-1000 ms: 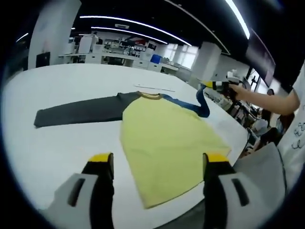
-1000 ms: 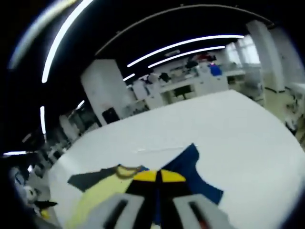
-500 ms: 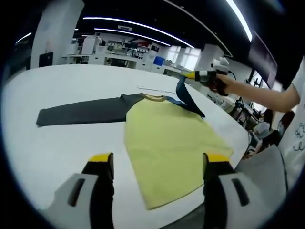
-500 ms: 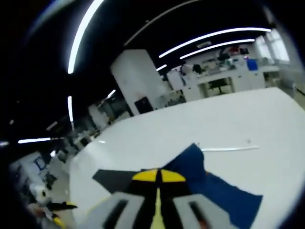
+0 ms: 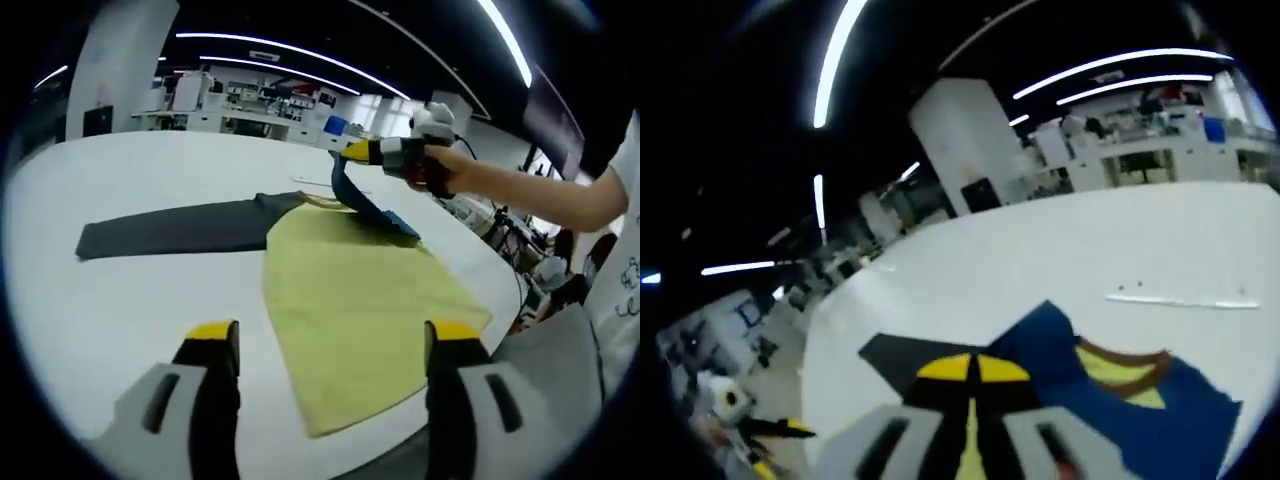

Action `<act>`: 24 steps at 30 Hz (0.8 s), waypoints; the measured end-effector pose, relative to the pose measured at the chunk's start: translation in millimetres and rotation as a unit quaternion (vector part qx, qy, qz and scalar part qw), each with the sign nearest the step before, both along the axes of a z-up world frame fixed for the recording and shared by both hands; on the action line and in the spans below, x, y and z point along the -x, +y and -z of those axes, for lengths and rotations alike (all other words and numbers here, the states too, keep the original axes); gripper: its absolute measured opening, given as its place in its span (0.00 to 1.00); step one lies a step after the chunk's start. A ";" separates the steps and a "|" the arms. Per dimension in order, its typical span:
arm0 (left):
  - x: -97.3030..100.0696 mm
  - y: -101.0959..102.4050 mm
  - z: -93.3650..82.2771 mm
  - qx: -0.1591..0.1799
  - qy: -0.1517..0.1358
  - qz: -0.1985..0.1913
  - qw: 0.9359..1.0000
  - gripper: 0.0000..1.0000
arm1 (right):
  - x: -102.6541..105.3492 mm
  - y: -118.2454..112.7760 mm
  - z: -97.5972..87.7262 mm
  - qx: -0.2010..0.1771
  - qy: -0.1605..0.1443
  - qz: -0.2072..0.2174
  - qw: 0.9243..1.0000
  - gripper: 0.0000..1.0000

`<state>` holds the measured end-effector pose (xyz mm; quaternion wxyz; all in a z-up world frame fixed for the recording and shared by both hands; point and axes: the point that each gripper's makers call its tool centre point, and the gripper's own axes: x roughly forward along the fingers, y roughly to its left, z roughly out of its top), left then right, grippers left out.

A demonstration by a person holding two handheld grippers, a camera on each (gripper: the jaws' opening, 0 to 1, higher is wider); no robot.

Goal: Fold the garment on the visible template until the final outline fits inside the template.

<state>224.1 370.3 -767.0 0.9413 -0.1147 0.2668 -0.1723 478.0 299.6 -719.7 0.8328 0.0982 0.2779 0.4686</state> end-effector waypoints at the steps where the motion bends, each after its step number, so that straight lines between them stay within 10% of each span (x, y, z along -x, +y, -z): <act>1: 0.0 0.1 0.3 0.000 0.000 0.000 1.000 0.72 | 0.9 1.5 4.7 0.003 0.001 -0.004 1.000 0.00; 24: 1.9 -2.1 9.0 0.001 0.015 0.006 1.000 0.71 | 40.9 46.4 92.8 0.073 0.050 -0.059 0.994 0.00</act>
